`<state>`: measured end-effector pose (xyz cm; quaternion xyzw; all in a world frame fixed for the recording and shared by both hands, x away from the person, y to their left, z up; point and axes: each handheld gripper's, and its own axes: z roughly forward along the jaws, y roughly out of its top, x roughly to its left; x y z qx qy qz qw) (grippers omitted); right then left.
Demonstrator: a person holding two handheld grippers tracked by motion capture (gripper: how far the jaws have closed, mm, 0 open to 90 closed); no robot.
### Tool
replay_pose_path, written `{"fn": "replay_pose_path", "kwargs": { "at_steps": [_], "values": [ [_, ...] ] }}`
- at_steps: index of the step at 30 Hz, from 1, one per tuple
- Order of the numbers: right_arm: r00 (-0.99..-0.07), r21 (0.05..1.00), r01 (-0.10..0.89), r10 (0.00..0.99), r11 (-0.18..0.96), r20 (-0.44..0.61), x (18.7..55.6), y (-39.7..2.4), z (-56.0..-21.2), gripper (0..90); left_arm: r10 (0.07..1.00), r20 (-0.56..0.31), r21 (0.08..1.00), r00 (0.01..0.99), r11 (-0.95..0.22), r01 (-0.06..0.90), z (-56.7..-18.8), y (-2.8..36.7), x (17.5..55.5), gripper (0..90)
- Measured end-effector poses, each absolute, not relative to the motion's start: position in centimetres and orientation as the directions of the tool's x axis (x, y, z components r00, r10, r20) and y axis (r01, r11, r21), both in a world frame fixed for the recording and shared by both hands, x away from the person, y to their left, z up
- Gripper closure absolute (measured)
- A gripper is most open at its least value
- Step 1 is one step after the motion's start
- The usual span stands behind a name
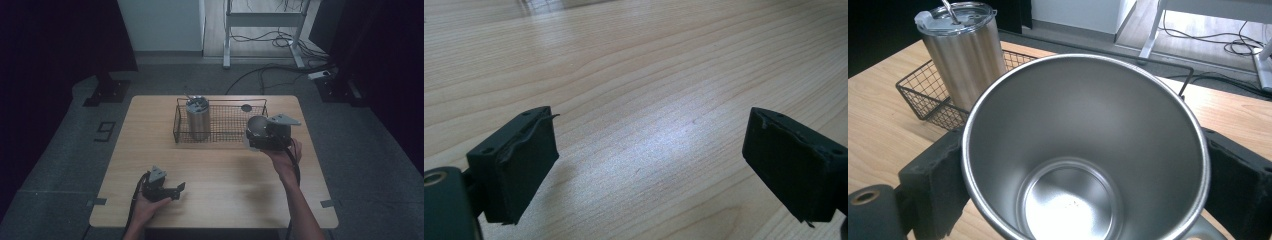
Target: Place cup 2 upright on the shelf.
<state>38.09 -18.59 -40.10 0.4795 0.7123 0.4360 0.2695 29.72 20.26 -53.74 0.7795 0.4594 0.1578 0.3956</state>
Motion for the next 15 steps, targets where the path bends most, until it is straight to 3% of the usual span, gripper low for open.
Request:
{"fn": "replay_pose_path", "kwargs": {
  "at_steps": [15],
  "values": [
    [-0.402,0.882,0.442,0.915,0.163,0.032,39.6,-18.4,-39.3,6.8,0.842,-0.119,0.764,0.525,-0.260,0.590,-53.7,20.3,29.7,7.3]
  ]
}}
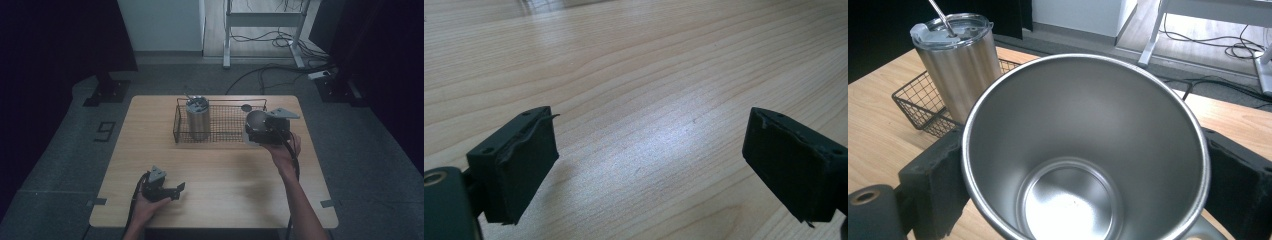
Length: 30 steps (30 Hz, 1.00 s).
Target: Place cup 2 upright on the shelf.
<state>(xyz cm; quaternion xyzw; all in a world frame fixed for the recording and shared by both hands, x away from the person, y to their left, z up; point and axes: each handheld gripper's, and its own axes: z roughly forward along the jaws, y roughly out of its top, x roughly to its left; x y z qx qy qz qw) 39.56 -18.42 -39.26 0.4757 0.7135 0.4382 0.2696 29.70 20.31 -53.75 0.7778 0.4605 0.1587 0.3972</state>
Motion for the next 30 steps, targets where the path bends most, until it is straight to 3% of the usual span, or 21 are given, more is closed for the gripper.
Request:
{"fn": "replay_pose_path", "kwargs": {
  "at_steps": [30],
  "values": [
    [-0.397,0.873,0.454,0.918,0.179,0.019,43.2,-17.5,-38.8,6.8,0.843,-0.128,0.765,0.522,-0.251,0.593,-53.7,20.6,29.7,7.3]
  ]
}}
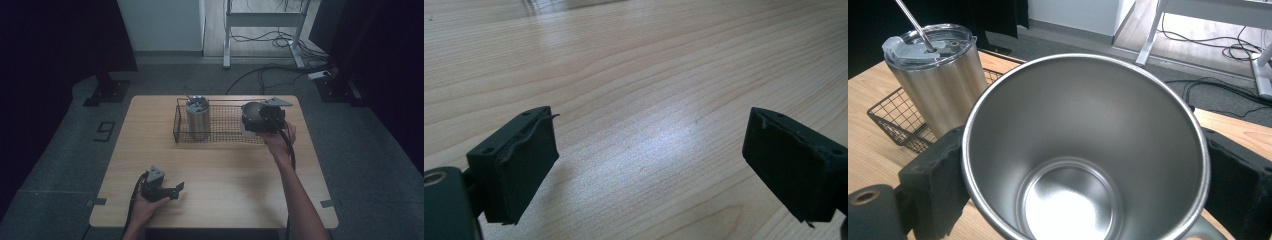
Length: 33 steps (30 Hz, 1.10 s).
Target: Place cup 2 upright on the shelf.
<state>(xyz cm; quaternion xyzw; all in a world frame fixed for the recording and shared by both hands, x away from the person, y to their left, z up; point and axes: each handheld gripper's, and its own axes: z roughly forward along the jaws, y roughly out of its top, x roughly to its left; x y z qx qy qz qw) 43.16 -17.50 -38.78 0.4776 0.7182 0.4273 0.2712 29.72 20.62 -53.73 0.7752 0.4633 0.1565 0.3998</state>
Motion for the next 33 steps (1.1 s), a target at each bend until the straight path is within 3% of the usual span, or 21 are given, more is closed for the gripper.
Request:
{"fn": "replay_pose_path", "kwargs": {
  "at_steps": [33],
  "values": [
    [-0.389,0.865,0.476,0.920,0.161,0.042,46.5,-17.7,-37.9,6.8,0.842,-0.126,0.764,0.524,-0.255,0.593,-53.8,20.6,29.7,7.4]
  ]
}}
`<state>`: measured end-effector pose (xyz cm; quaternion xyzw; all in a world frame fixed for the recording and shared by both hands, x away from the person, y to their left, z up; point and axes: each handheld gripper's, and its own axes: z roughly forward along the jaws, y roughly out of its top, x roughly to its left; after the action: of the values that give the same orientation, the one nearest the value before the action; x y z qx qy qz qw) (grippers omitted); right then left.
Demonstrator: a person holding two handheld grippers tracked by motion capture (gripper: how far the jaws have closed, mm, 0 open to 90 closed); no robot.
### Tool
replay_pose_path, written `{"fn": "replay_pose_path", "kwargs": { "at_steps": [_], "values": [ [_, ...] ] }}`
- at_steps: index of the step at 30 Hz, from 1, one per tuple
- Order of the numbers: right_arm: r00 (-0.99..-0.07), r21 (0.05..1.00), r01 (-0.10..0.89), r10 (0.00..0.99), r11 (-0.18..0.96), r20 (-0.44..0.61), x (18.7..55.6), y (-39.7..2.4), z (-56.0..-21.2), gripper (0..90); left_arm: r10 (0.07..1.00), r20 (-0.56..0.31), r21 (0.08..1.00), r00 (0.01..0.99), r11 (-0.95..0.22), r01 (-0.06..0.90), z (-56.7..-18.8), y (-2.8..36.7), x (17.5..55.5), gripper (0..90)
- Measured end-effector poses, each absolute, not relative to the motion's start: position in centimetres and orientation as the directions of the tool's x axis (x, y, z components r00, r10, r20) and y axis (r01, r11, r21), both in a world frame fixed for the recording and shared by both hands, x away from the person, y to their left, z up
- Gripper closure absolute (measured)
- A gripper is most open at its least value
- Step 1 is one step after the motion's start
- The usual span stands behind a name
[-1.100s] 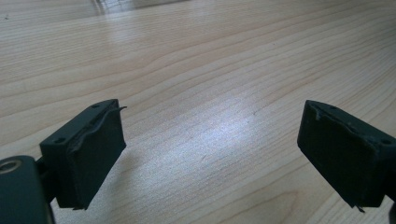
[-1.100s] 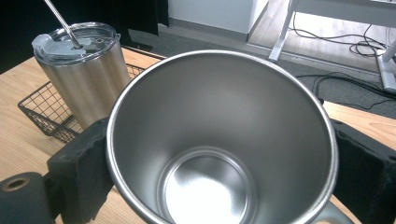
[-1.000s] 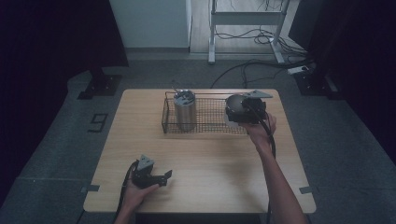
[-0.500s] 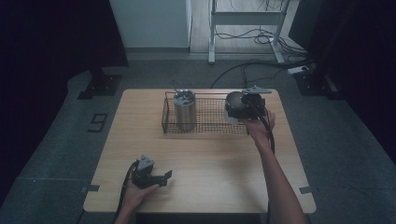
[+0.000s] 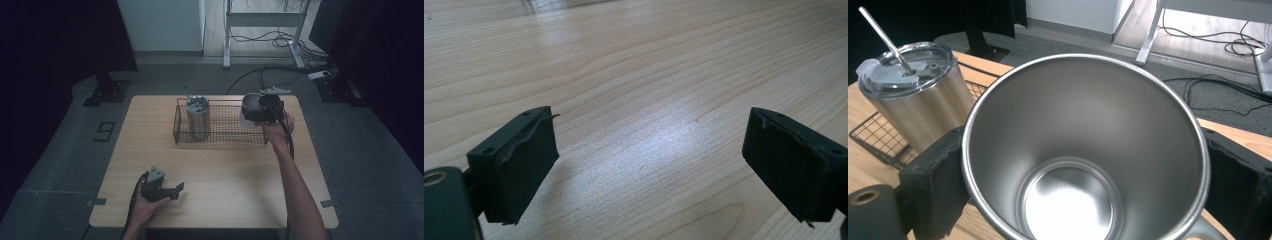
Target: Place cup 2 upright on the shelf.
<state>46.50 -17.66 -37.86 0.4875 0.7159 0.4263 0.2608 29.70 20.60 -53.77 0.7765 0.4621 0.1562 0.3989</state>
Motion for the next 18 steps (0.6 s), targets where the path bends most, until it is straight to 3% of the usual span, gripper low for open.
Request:
{"fn": "replay_pose_path", "kwargs": {
  "at_steps": [18],
  "values": [
    [-0.406,0.850,0.496,0.912,0.178,0.046,48.9,-16.4,-38.2,6.8,0.840,-0.133,0.766,0.526,-0.250,0.592,-53.7,20.8,29.7,7.4]
  ]
}}
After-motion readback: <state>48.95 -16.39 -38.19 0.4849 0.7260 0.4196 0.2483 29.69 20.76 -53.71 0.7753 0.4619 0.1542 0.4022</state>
